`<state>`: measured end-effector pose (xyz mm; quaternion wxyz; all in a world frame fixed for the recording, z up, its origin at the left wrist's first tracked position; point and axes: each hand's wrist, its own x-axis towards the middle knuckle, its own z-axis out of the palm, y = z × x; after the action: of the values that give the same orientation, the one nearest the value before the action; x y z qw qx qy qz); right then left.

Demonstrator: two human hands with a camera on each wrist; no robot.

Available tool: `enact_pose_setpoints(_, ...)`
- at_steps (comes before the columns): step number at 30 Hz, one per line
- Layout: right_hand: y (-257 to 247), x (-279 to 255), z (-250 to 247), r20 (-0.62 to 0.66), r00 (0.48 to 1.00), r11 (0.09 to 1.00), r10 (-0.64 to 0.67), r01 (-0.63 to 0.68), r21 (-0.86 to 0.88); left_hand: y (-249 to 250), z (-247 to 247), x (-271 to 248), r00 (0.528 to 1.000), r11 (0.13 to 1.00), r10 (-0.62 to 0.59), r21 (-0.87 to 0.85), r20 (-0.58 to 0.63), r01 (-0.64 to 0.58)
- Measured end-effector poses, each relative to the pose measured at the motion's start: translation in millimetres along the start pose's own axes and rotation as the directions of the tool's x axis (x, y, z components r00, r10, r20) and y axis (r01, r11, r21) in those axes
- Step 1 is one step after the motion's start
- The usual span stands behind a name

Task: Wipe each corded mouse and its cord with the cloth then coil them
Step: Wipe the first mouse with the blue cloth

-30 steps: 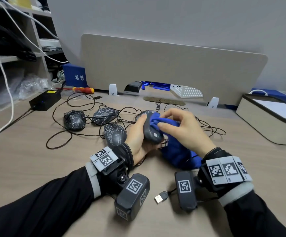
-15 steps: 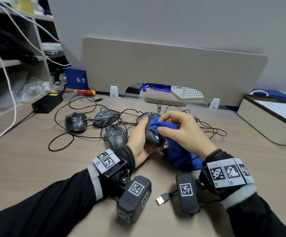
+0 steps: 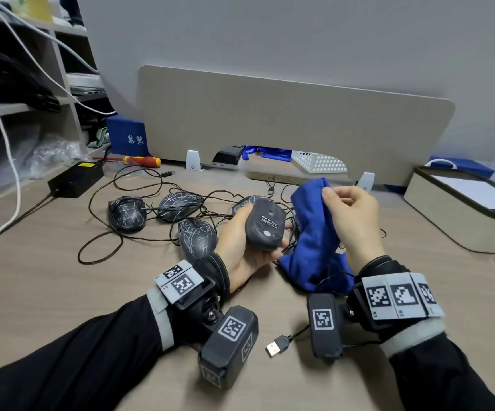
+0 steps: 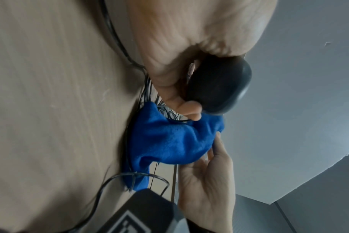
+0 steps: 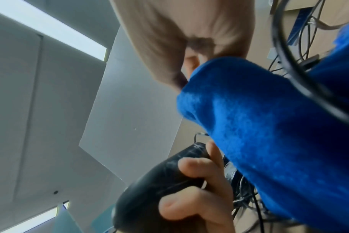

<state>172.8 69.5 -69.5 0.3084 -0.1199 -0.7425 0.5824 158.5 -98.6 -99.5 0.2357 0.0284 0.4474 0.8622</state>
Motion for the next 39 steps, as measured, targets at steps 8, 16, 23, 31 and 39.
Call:
enact_pose_setpoints(8,-24,-11,-2,0.075,0.970,0.963,-0.231,0.217,0.161,-1,-2,-2,1.000,1.000,-0.011,0.012,0.012,0.011)
enact_pose_setpoints(16,-22,-25,7,0.558,0.828,0.993,-0.061,0.105,-0.048,0,0,-6,1.000,0.997,-0.014,0.078,-0.004,0.014)
enact_pose_setpoints(23,-9,-18,12,0.352,0.929,0.989,-0.112,0.139,-0.053,0,1,-6,1.000,0.996,0.005,0.094,0.001,-0.005)
enact_pose_setpoints(31,-15,-24,11,0.496,0.867,0.995,-0.057,0.088,-0.039,0,1,-6,1.000,0.992,-0.007,0.128,0.003,0.006)
enact_pose_setpoints(39,-14,-22,8,0.490,0.861,0.988,-0.136,0.154,0.004,-1,2,-7,0.999,0.991,-0.010,0.135,0.036,0.005)
